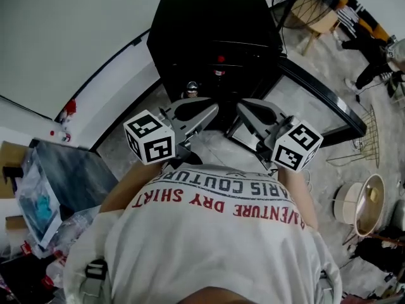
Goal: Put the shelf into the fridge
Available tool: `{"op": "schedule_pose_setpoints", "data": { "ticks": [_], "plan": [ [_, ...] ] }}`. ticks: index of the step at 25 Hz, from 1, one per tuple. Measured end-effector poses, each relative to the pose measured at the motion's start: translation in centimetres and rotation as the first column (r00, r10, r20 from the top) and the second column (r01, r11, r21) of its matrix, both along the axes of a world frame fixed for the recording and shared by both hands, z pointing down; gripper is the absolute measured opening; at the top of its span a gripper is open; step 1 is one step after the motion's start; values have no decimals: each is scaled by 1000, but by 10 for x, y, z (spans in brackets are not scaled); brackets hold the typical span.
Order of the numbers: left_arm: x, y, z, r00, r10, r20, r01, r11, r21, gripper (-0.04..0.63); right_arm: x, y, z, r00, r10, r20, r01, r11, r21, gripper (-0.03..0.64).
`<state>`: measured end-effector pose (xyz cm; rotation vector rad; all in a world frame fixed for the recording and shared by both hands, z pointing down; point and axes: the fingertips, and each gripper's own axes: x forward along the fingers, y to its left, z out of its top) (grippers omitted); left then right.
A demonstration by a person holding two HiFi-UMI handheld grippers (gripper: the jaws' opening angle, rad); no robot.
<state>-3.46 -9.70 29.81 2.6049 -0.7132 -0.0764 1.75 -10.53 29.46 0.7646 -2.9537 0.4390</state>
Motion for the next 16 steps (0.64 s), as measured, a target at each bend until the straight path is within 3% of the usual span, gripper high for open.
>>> {"op": "schedule_pose_setpoints", "data": {
  "ticks": [16],
  "plan": [
    [14,-4,-9,1000,15,2,-15,999,28,60,17,-4,1,999,31,11,-31,1000,-5,23]
  ]
}}
